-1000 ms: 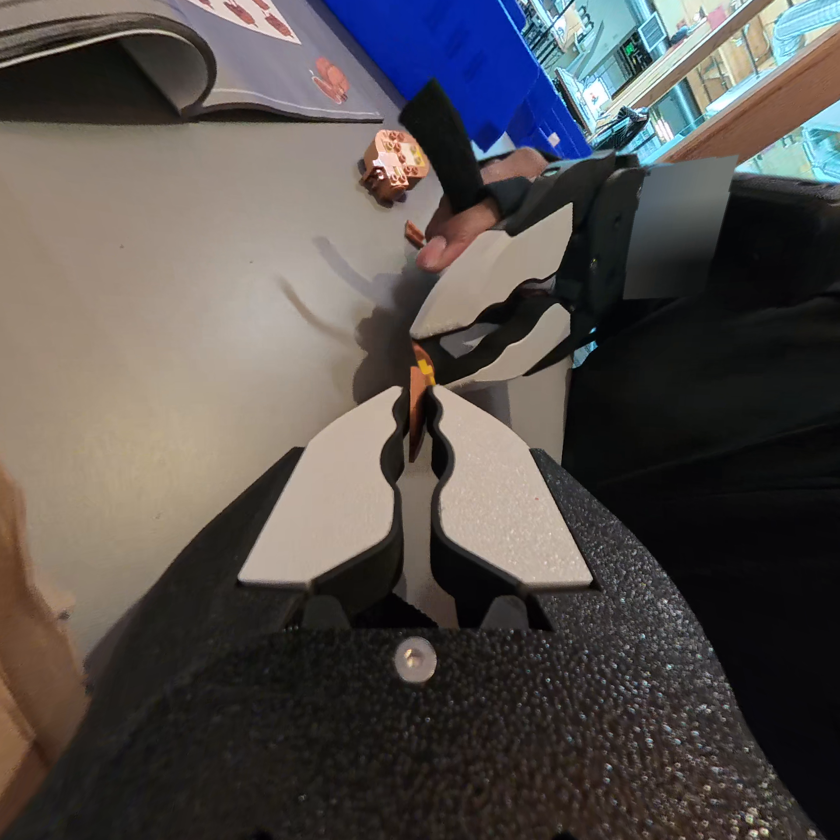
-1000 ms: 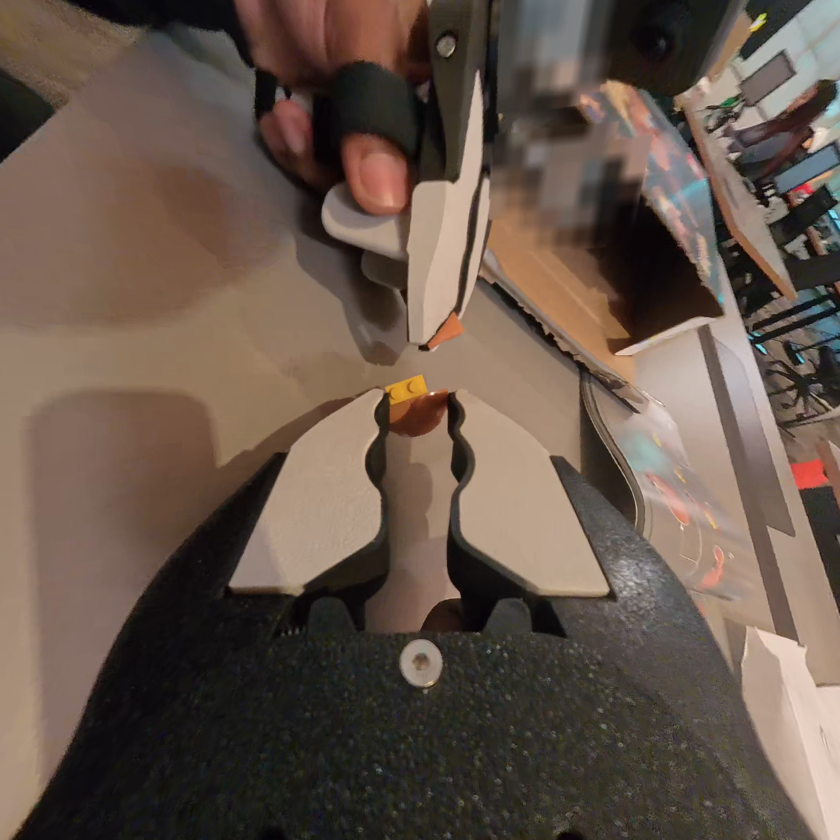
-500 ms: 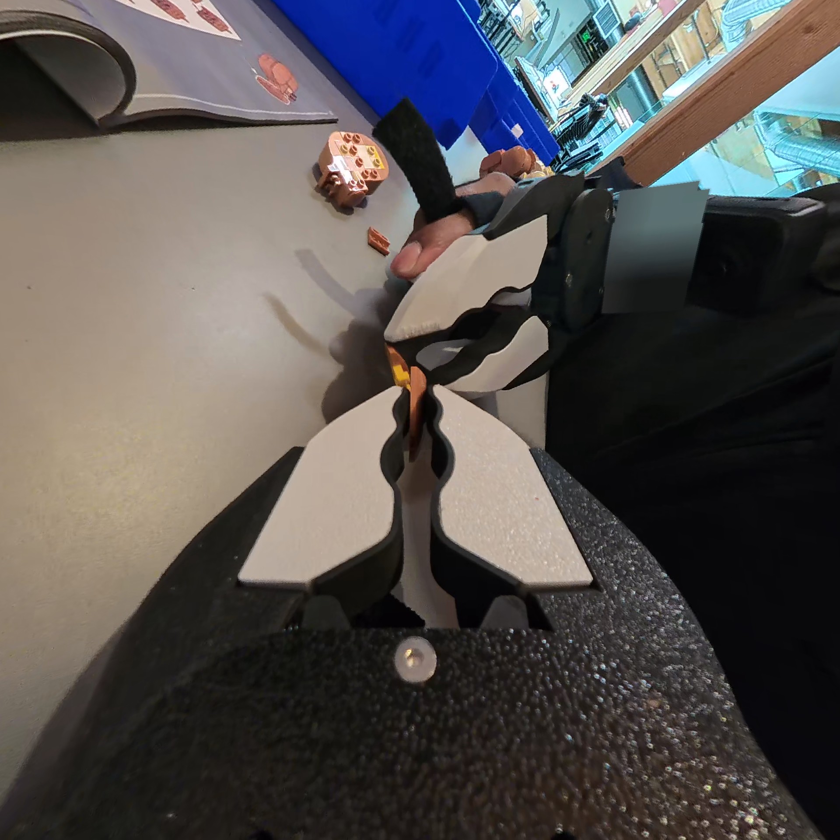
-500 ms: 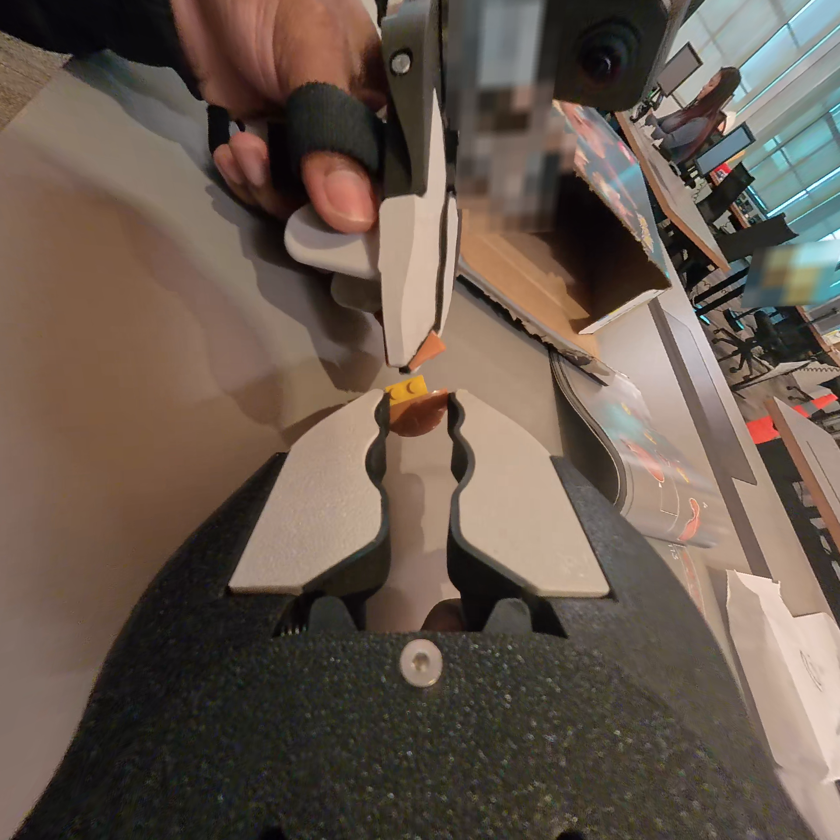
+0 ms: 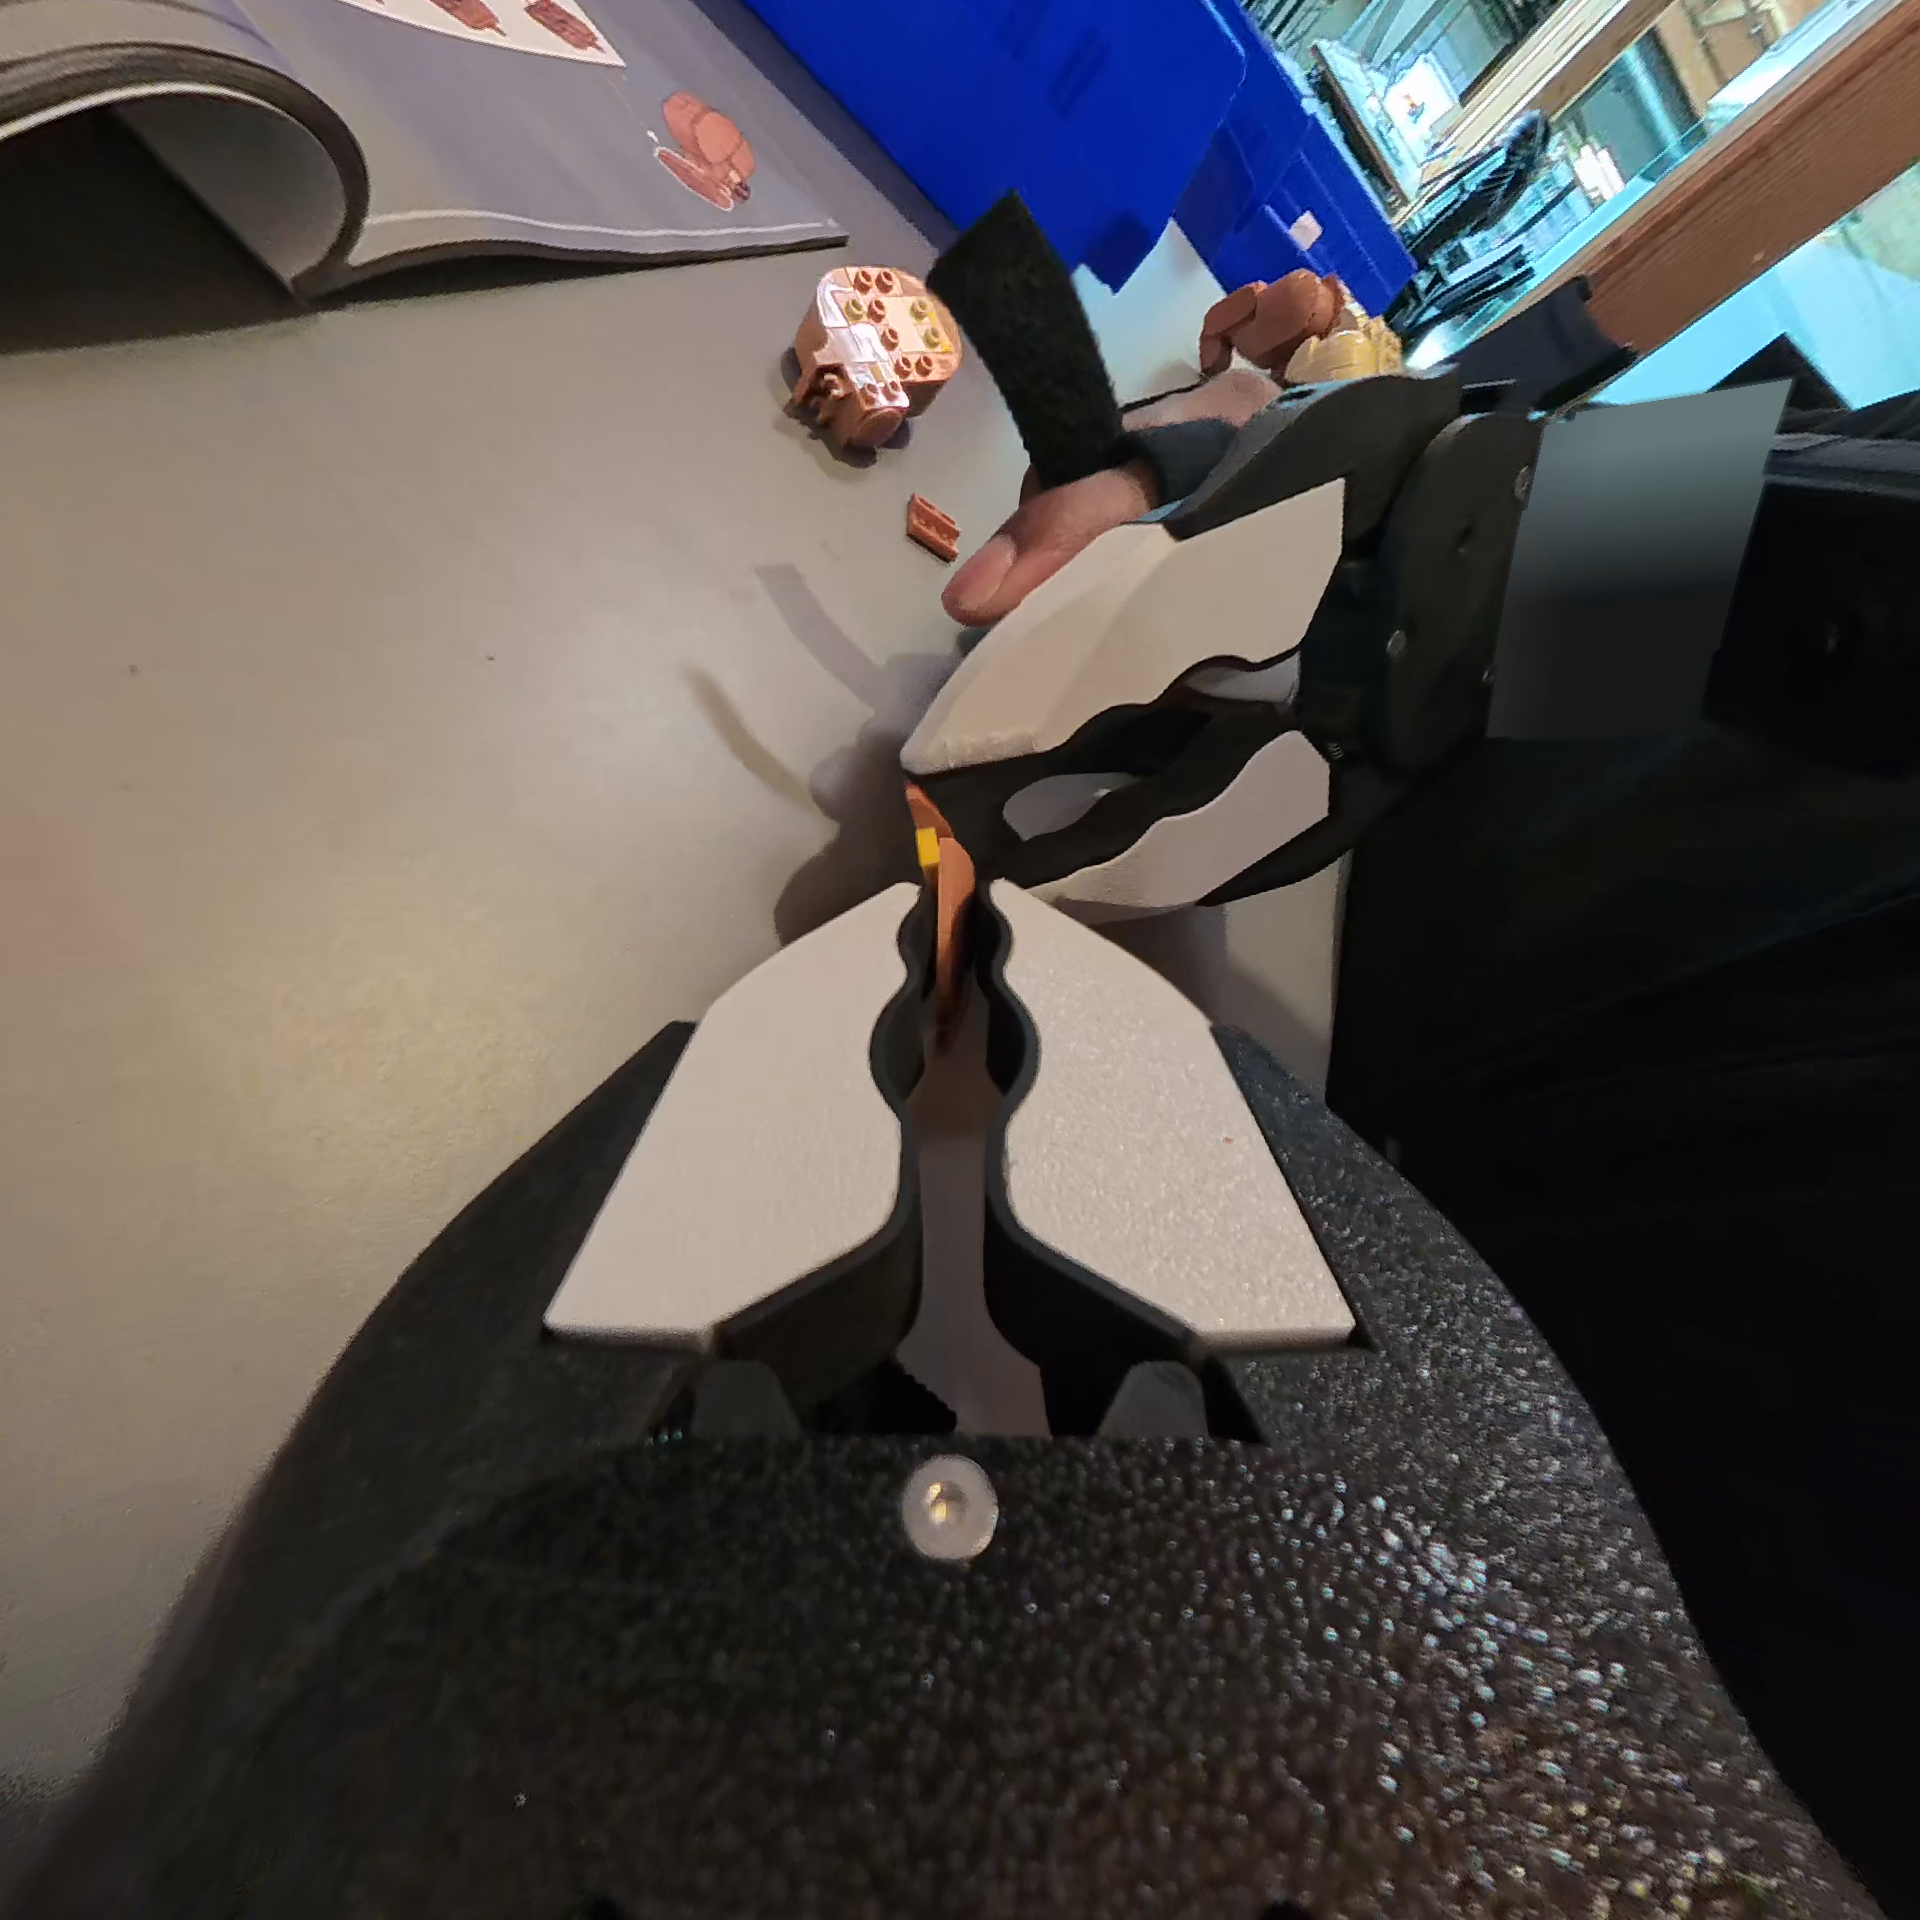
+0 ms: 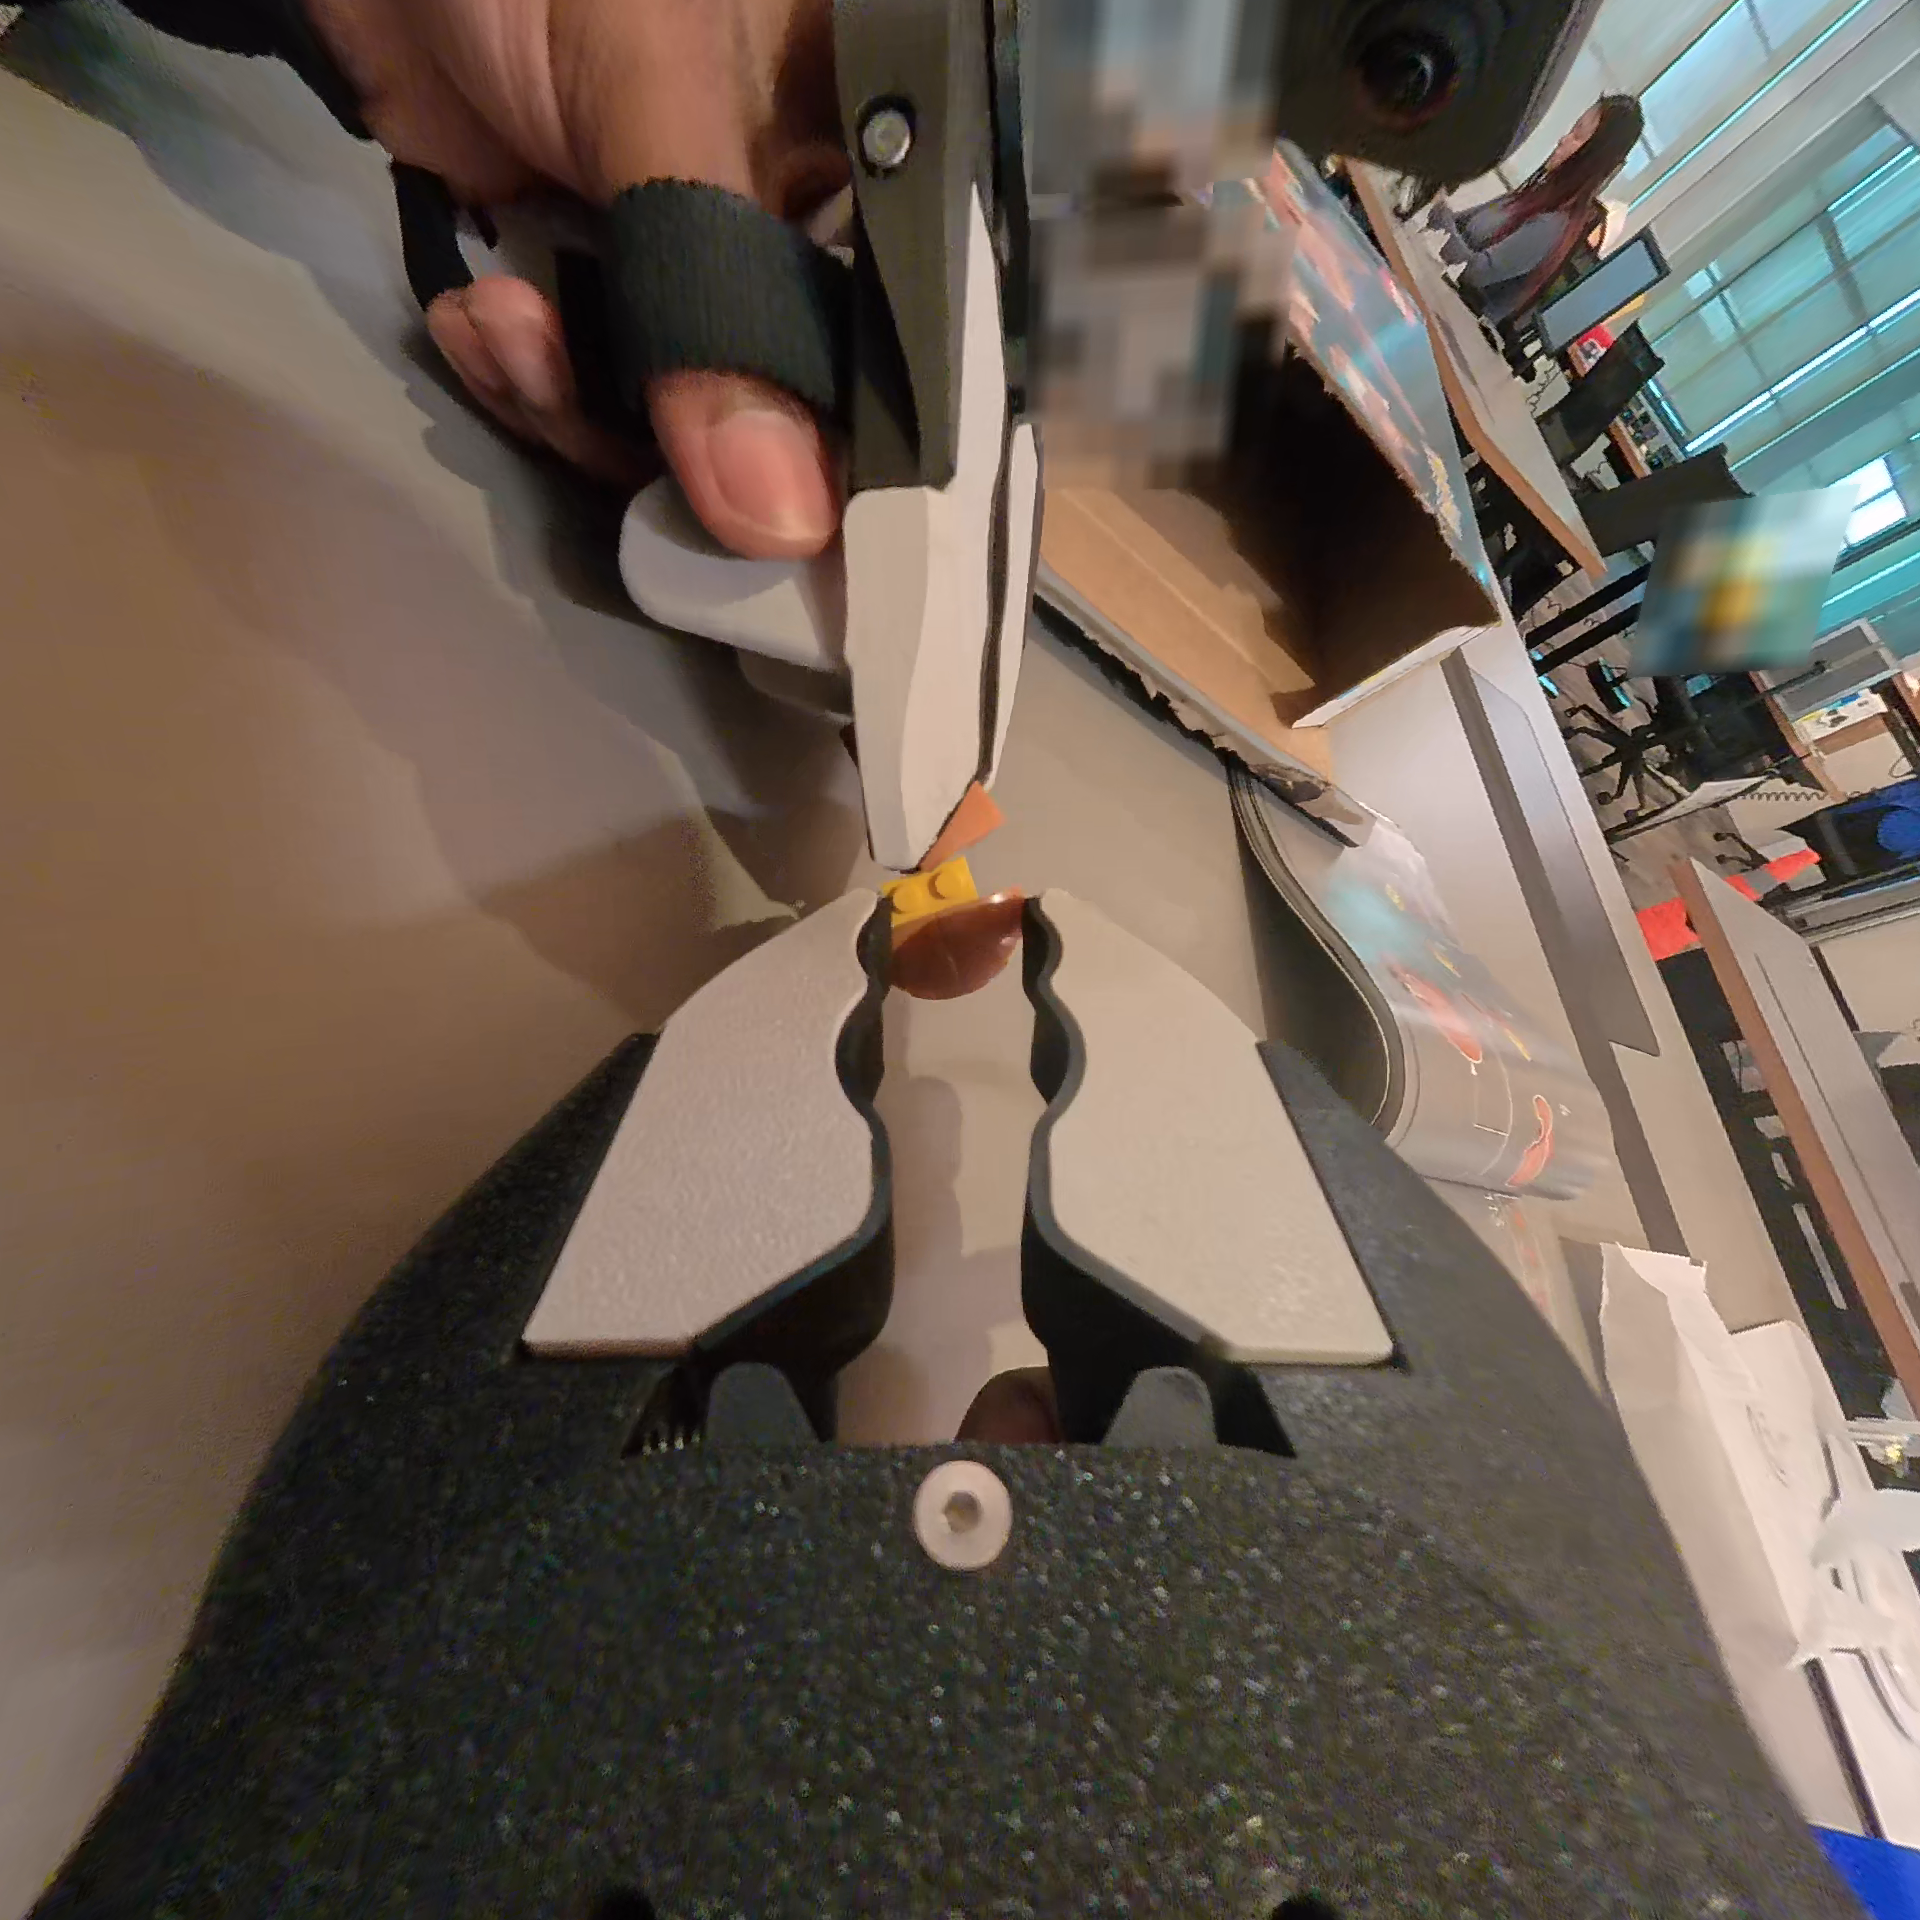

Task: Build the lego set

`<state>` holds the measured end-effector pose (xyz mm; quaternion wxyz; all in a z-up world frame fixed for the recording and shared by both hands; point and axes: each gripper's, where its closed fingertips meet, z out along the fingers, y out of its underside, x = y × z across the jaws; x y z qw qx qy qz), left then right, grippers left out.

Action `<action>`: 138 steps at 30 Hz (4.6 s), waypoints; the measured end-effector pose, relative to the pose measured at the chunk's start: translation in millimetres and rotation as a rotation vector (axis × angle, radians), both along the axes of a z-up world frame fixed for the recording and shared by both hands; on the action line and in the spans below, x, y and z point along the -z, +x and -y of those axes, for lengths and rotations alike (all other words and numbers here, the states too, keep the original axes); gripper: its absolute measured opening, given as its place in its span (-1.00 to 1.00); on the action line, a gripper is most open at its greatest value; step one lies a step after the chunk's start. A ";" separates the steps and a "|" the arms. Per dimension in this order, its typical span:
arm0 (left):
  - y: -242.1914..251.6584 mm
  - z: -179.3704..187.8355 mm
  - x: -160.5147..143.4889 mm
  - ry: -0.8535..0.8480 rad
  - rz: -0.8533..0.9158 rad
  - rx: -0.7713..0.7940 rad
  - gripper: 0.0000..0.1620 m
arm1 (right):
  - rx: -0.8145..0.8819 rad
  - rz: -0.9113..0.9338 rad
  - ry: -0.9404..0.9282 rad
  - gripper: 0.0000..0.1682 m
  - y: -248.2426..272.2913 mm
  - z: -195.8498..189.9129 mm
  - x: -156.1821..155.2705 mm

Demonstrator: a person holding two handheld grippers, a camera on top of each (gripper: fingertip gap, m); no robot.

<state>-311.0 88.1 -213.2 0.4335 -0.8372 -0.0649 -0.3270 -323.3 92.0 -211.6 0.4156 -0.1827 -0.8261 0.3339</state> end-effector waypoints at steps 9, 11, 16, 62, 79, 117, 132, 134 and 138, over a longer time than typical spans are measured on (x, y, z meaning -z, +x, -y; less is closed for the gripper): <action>-2.0 -2.0 4.3 -0.030 -0.061 -0.034 -0.92 | 0.016 0.020 0.010 -0.72 -0.9 -2.2 5.1; -3.1 -2.4 5.7 -0.039 -0.087 -0.044 -0.91 | 0.014 0.018 0.017 -0.72 -0.6 -1.7 5.7; -4.0 -2.9 9.6 -0.060 -0.135 -0.063 -0.92 | 0.008 0.015 0.041 -0.72 0.3 -0.6 8.1; 10.8 5.6 31.9 -0.098 -0.805 0.329 -0.78 | 0.024 0.065 0.035 -0.72 15.2 -18.1 13.0; -49.5 11.1 13.0 -0.192 -0.567 -0.120 -0.84 | 0.017 0.073 0.030 -0.72 15.3 -18.1 12.5; 13.8 -6.9 -21.4 -0.101 0.148 0.233 -0.86 | -0.027 -0.064 0.063 -0.72 18.7 -29.5 -0.1; 18.7 -17.9 11.6 -0.194 0.134 0.182 -0.94 | -0.072 -0.121 0.196 -0.74 25.3 -23.7 8.2; 14.8 -18.1 16.5 -0.206 0.075 0.157 -0.94 | -0.084 -0.095 0.169 -1.00 27.6 -20.8 9.5; 18.4 -18.0 18.2 -0.209 0.034 0.161 -0.94 | -0.073 -0.069 0.211 -1.00 26.4 -20.0 16.4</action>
